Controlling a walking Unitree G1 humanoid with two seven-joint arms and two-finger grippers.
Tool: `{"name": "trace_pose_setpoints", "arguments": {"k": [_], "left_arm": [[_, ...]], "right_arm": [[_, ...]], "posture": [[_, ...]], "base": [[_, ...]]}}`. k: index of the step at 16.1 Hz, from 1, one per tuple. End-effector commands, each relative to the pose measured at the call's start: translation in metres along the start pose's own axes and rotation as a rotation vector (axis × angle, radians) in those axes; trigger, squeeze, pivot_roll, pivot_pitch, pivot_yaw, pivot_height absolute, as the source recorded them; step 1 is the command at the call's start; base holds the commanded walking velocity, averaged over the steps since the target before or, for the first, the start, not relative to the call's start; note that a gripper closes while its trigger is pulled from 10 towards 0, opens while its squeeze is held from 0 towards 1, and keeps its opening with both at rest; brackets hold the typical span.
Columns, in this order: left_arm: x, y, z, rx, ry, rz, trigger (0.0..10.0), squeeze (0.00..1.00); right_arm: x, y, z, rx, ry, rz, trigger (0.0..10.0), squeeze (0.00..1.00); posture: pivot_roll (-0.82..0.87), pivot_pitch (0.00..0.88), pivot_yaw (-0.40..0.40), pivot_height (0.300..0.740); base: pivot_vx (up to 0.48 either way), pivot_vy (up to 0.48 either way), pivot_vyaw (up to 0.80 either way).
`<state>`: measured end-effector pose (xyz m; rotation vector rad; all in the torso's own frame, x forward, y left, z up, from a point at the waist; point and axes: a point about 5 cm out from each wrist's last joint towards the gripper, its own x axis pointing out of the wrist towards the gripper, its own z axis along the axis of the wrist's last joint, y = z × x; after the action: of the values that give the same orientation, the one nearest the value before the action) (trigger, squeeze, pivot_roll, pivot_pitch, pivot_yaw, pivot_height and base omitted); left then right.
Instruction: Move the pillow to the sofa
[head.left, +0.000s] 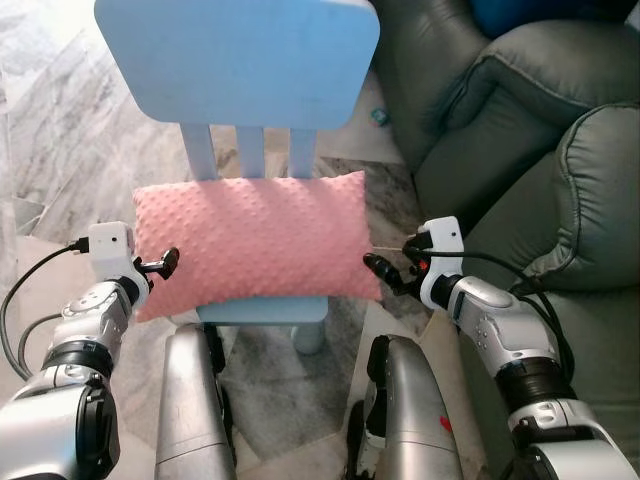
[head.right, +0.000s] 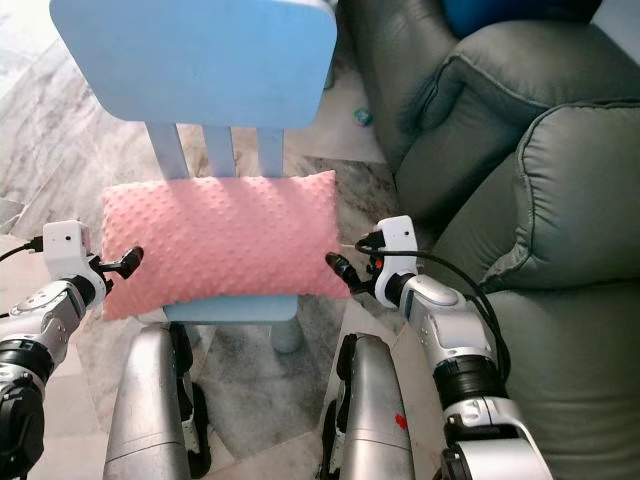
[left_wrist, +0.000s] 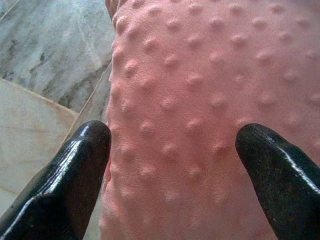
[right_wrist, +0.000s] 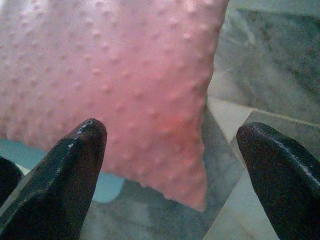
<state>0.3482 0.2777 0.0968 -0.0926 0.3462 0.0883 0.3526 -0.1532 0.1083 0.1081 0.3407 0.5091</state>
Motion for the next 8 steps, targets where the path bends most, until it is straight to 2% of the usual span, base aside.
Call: {"name": "trace_pose_setpoints", "arguments": {"k": [1,4,6,8], "left_arm": [[-0.003,0.007,-0.007,0.018,0.031,0.014,10.0,0.00],[-0.004,0.014,-0.002,0.011,0.022,0.031,10.0,0.00],[-0.005,0.016,-0.002,-0.027,0.027,0.031,10.0,0.00],[-0.002,0.008,-0.002,-0.051,0.032,-0.010,10.0,0.00]], "right_arm": [[-0.001,-0.003,-0.007,0.019,0.015,0.010,10.0,0.00],[0.004,-0.012,-0.005,0.083,-0.021,0.029,10.0,0.00],[0.005,-0.016,0.000,0.052,-0.032,0.015,10.0,0.00],[0.008,-0.017,0.007,0.017,-0.058,-0.015,10.0,0.00]], "posture": [[-0.09,0.378,-0.100,0.540],[-0.07,0.389,-0.095,0.540],[-0.07,0.393,-0.092,0.540],[-0.07,0.396,-0.093,0.540]], "base": [[0.000,0.000,0.00],[0.000,0.000,0.00],[0.000,0.000,0.00],[0.000,0.000,0.00]]}}
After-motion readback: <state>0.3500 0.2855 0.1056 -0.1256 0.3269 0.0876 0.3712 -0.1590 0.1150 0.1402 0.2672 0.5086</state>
